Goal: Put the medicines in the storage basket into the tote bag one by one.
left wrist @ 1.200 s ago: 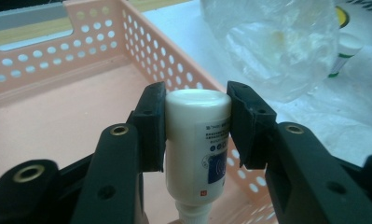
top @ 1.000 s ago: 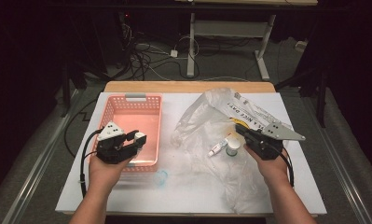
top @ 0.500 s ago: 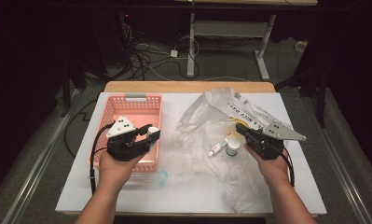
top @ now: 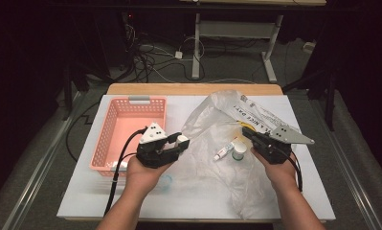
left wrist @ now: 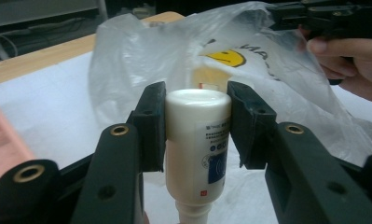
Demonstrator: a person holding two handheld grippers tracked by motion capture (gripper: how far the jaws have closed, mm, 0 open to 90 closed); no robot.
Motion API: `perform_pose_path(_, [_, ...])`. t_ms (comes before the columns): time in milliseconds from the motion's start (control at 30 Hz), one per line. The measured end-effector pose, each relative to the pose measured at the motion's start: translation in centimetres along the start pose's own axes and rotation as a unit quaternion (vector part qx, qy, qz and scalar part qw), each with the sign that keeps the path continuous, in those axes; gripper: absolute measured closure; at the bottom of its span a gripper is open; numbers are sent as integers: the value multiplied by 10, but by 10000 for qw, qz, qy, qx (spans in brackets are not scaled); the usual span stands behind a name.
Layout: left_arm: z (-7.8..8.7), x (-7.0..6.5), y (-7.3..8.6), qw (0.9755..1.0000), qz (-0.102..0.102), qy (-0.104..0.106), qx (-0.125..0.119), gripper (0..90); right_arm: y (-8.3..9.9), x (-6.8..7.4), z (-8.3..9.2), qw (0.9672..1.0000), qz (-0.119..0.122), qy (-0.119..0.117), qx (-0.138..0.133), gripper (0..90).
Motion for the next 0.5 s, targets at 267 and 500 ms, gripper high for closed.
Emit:
perform_pose_path(267, [-25, -19, -4, 9997, -159, 165, 111, 582, 0, -1, 1, 10000, 0, 7, -7, 900])
perform_pose_path(500, [-48, -30, -7, 9991, -292, 215, 209, 581, 0, -1, 1, 10000, -13, 15, 1, 900])
Point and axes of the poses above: each handheld gripper's, and its own axes: z roughly backward along the jaws, y roughly out of its underside, x roughly to its left, the point moved 9 cm from there along -z, roughly forward along the jaws, and after that the axes turned 5 degrees about x, right-handed, at the moved point
